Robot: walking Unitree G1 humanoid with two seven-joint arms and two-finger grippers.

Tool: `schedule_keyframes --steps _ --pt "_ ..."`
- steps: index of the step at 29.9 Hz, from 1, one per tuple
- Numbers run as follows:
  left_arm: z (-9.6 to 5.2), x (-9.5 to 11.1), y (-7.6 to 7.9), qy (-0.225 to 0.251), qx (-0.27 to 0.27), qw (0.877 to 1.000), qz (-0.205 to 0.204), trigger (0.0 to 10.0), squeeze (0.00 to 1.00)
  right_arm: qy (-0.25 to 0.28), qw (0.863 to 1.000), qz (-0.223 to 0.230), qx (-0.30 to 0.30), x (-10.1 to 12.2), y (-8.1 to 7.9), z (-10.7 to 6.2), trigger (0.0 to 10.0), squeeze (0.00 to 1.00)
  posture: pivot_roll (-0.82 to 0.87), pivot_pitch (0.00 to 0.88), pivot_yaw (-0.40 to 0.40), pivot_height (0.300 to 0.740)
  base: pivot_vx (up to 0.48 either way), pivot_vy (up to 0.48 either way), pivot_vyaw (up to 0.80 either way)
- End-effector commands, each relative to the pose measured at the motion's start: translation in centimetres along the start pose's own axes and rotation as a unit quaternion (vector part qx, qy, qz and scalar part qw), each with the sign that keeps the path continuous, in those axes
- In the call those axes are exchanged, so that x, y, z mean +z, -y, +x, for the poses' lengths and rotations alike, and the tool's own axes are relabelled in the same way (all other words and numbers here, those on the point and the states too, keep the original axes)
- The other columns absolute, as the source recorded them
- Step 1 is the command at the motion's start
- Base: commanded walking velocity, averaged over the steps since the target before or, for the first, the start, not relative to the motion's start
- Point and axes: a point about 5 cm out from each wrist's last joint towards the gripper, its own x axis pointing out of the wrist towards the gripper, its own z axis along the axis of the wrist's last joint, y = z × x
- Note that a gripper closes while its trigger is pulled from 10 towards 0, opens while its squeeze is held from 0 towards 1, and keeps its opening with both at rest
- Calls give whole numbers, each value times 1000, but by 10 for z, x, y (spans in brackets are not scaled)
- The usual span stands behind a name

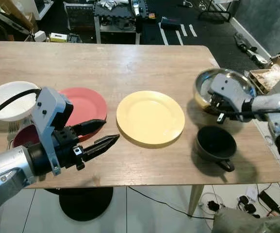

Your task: Setting the table

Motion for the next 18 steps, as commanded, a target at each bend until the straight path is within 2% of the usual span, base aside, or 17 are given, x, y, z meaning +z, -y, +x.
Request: schedule_keyframes --steps 1,11,12,13,14,15,16,18 --pt "1 -1 2 -3 -11 1000 -2 10000 0 12 1000 1 10 2 -3 2 10000 0 28 139 45 740 0 0 0" --pt "0 0 2 -3 -9 1000 0 10000 0 7 1000 -1 18 1 -9 9 10000 0 36 140 44 740 0 0 0" --pt "-1 0 2 -3 -8 1000 0 10000 0 7 1000 -1 17 2 -9 9 10000 224 37 140 44 740 0 0 0" --pt "-1 0 2 -3 -8 1000 0 10000 0 8 1000 -1 16 2 -9 9 10000 514 37 140 44 740 0 0 0" --pt "-1 0 2 -3 -8 1000 0 10000 0 8 1000 -1 16 2 -9 9 10000 514 37 140 44 740 0 0 0" --pt "-1 0 2 -3 -8 1000 0 10000 0 8 1000 0 13 2 -8 9 10000 875 36 140 44 740 0 0 0" --pt "-1 0 2 -3 -8 1000 0 10000 0 7 1000 0 10 3 -7 8 10000 1000 35 140 44 740 0 0 0" --pt "-1 0 2 -3 -9 1000 0 10000 0 7 1000 -1 7 3 -6 7 10000 1000 35 140 45 740 0 0 0"
